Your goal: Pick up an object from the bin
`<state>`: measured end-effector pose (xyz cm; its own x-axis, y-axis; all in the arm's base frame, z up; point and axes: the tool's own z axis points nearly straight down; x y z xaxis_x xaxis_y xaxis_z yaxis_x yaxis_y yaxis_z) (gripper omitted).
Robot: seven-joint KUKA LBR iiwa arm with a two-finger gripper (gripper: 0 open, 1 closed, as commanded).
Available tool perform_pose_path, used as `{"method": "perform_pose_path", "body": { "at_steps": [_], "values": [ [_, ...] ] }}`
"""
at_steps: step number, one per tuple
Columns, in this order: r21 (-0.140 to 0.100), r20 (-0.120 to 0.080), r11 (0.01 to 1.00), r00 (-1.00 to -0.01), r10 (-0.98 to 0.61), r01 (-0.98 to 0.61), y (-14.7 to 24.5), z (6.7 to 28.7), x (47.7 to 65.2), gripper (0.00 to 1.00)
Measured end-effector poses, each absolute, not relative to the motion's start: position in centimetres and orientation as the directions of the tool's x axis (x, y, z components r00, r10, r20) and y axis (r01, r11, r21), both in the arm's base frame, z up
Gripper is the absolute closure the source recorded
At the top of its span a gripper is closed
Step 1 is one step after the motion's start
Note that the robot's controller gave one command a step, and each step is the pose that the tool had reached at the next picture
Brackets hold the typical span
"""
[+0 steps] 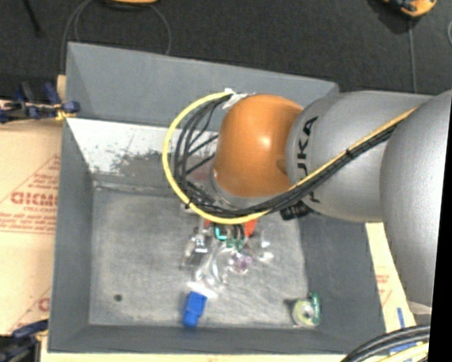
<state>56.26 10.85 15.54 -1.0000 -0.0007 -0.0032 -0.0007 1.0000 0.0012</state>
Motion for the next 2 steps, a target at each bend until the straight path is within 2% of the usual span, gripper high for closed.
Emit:
{"method": "perform_pose_path", "body": {
  "at_steps": [1, 2],
  "values": [
    [-0.001, -0.006, 0.910, -0.910, -0.415, -0.415, 15.0, 8.3, 53.9, 0.00],
    [-0.008, -0.006, 0.630, -0.630, -0.777, -0.777, 9.7, 14.6, 63.7, 0.00]
  ]
}}
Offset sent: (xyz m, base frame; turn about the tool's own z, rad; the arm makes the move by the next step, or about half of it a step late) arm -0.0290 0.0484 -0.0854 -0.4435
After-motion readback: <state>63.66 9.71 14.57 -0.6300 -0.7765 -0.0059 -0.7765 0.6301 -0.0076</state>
